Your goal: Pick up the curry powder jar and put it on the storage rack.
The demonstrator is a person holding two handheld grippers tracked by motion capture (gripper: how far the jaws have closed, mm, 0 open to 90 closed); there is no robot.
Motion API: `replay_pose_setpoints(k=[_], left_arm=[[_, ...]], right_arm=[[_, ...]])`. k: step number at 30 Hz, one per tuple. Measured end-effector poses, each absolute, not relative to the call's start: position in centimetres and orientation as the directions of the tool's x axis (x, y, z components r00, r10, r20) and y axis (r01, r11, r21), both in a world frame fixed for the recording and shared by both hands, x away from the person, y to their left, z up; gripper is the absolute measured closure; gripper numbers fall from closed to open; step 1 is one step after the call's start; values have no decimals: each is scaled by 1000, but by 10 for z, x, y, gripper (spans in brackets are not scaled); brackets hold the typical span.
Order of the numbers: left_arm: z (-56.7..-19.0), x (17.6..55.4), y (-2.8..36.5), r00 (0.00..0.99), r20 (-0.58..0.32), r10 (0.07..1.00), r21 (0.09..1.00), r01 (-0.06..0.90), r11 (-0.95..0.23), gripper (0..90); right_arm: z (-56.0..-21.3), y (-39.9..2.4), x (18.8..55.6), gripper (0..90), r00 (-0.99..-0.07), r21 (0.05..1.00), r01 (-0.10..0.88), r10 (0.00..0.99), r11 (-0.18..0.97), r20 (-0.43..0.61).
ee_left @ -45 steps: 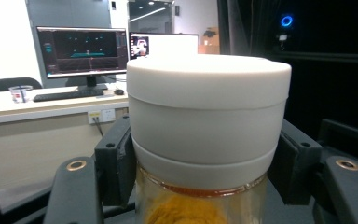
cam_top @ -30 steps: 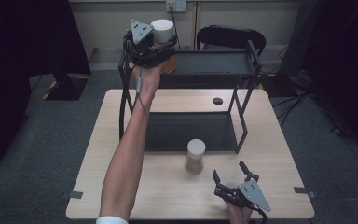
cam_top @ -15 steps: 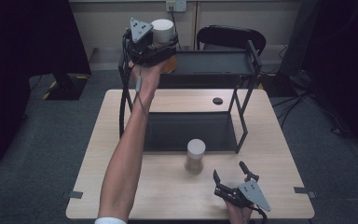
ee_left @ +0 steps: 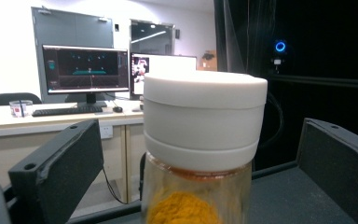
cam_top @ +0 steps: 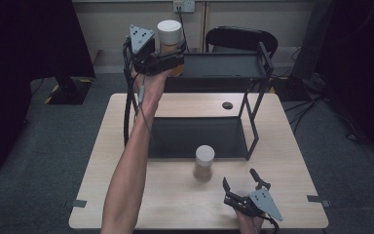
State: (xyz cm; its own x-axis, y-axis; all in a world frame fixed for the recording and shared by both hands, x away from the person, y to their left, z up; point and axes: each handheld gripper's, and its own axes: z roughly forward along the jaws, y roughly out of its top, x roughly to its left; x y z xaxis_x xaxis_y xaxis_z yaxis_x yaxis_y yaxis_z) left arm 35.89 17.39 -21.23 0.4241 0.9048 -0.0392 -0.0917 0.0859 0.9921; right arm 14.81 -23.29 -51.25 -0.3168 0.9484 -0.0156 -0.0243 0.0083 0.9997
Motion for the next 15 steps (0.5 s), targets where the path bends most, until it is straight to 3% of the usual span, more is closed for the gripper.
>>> replay_pose_setpoints(k=[15], left_arm=[[-225,336,182,445,-35,895,990,-106,92,0]], right_arm=[[-513,-233,148,20,-315,1000,-24,949,8,-15]])
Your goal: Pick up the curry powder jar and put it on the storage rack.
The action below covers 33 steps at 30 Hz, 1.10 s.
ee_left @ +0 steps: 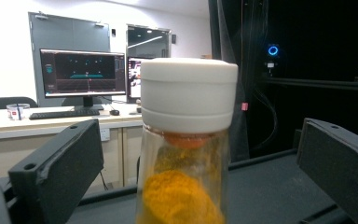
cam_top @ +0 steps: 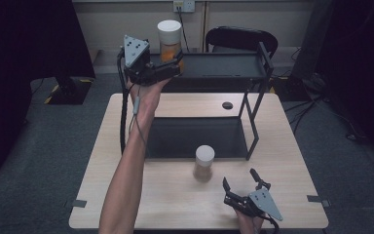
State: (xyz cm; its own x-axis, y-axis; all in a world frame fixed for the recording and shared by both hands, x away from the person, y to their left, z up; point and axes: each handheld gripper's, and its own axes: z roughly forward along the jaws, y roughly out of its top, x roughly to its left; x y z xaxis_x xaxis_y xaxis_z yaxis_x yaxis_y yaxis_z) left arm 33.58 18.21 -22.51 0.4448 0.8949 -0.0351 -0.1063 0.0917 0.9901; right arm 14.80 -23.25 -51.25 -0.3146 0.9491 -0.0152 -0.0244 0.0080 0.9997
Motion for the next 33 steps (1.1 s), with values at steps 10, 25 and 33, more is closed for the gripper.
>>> replay_pose_setpoints(k=[10,25,33], left_arm=[[-242,315,186,464,-37,885,987,-124,106,0],[-281,282,189,483,-21,875,985,-140,101,0],[-300,263,193,476,-28,879,983,-148,111,0]], right_arm=[[-512,-232,148,20,-313,1000,-24,950,8,-15],[-512,-232,148,20,-312,1000,-24,950,8,-15],[-512,-232,148,20,-311,1000,-24,950,8,-15]])
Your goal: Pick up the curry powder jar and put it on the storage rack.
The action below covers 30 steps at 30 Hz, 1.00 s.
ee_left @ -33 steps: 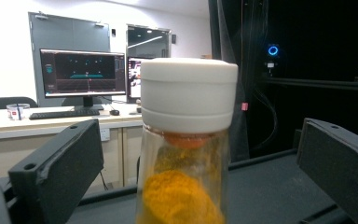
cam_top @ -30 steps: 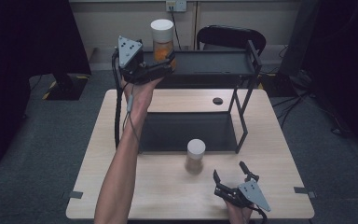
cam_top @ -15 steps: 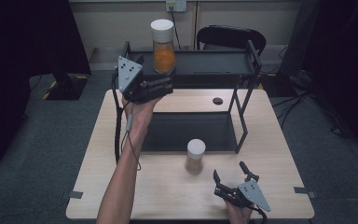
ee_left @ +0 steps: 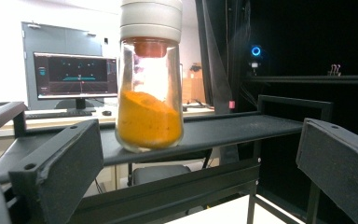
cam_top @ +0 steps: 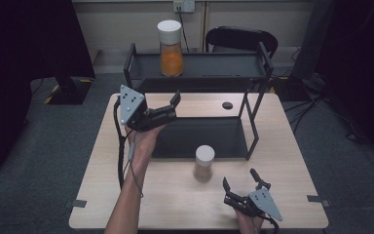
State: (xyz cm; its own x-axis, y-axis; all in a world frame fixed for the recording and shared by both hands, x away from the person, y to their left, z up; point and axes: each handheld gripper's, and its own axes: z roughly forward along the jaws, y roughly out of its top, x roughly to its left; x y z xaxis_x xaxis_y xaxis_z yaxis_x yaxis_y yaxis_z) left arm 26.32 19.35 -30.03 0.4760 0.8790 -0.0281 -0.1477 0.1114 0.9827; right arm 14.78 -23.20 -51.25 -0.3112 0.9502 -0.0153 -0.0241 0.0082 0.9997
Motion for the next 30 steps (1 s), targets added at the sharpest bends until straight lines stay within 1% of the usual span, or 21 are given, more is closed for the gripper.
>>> replay_pose_setpoints(k=[5,12,21,30], left_arm=[[-308,251,195,468,-19,884,982,-158,105,0],[-317,231,195,450,-33,892,981,-156,114,0],[-342,207,194,426,-26,904,979,-173,109,0],[-376,188,197,395,-72,916,977,-157,144,0]], right_arm=[[-512,-232,148,20,-311,1000,-24,950,8,-15],[-513,-232,148,20,-311,1000,-24,950,8,-16],[-512,-232,148,20,-311,1000,-24,950,8,-15],[-512,-232,148,22,-309,1000,-23,951,8,-15]])
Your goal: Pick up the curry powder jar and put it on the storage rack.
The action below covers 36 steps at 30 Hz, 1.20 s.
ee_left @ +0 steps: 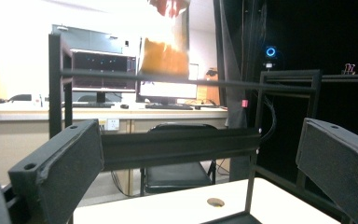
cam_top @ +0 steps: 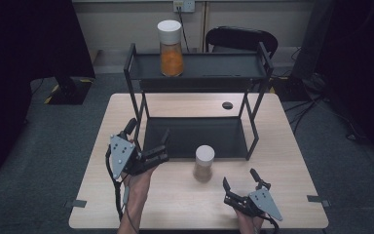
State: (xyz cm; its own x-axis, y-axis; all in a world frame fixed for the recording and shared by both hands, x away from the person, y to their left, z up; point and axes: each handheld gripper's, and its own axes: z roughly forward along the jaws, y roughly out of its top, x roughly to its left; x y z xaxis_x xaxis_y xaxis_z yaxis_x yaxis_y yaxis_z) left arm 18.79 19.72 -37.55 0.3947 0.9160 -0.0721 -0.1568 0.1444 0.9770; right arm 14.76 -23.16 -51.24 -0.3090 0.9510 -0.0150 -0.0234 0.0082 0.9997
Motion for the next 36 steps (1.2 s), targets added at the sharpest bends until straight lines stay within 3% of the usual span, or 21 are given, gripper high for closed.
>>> replay_pose_setpoints(k=[16,36], left_arm=[[-441,162,199,313,-137,940,981,-90,173,0],[-509,153,194,261,-87,961,995,-18,95,0]], right_arm=[[-512,-231,147,23,-307,1000,-23,952,8,-15],[-512,-231,147,23,-306,1000,-24,952,8,-15]])
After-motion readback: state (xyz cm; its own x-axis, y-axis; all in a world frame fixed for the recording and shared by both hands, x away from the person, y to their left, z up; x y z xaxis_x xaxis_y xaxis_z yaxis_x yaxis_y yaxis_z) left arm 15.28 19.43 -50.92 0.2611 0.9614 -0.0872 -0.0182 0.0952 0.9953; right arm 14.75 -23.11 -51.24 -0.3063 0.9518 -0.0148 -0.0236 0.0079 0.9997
